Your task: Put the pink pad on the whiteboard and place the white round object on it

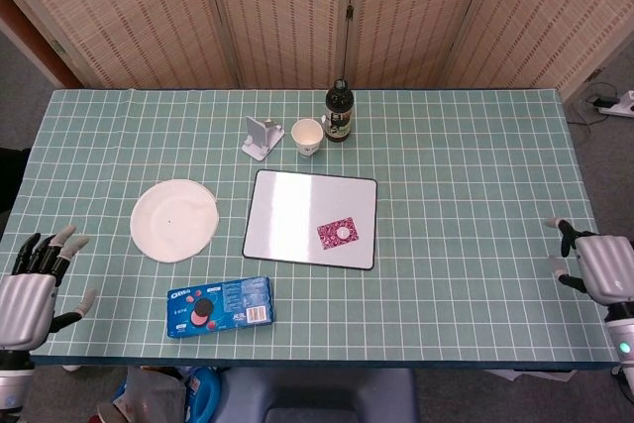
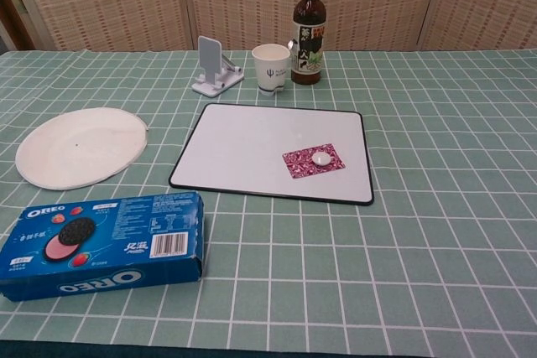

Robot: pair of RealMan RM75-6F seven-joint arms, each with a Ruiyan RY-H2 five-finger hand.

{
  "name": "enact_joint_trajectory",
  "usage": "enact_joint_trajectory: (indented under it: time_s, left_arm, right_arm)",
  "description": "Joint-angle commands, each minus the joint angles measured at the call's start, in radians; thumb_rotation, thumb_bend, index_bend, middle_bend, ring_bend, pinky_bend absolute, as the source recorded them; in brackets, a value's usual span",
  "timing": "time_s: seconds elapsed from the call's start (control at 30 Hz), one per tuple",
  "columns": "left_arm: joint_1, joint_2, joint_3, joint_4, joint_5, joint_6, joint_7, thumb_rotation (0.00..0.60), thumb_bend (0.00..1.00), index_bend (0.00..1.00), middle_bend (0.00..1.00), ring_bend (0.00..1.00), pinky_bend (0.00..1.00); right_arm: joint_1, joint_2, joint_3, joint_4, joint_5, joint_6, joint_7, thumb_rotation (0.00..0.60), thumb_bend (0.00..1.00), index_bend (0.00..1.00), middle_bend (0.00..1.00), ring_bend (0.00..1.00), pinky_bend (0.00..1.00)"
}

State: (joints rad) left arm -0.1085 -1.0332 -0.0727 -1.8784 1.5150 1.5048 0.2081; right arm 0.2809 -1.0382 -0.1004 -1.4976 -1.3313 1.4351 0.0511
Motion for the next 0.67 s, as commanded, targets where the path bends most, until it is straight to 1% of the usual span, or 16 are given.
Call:
enact_joint_trajectory:
  time_s: [0.03, 0.17, 0.27, 0.67]
  left_arm:
    - [-0.003, -0.001, 0.001, -0.009, 0.002, -0.004, 0.006, 0.600, 0.29, 0.16, 0.09, 0.12, 0.02]
    - [-0.006, 0.001, 0.004, -0.024, 0.006, -0.008, 0.012, 0.600, 0.29, 0.16, 0.09, 0.12, 0.02]
    - [-0.008, 0.000, 0.006, -0.028, 0.009, -0.010, 0.016, 0.600, 0.29, 0.16, 0.09, 0.12, 0.02]
    - [-0.016, -0.017, 0.011, -0.018, -0.008, -0.031, 0.014, 0.600, 0.29, 0.16, 0.09, 0.12, 0.02]
  right_arm:
    - [-0.089, 0.012, -0.019, -0.017, -0.057, 0.097, 0.018, 0.600, 0.36, 0.27, 0.56, 0.57, 0.69]
    - [-0.144, 0.014, -0.021, -0.035, -0.089, 0.151, 0.017, 0.600, 0.36, 0.27, 0.56, 0.57, 0.69]
    - [-0.168, 0.017, -0.015, -0.041, -0.099, 0.168, 0.019, 0.600, 0.36, 0.27, 0.56, 0.57, 0.68]
    - [-0.206, 0.047, 0.031, -0.073, -0.131, 0.177, 0.003, 0.600, 0.36, 0.27, 0.56, 0.57, 0.68]
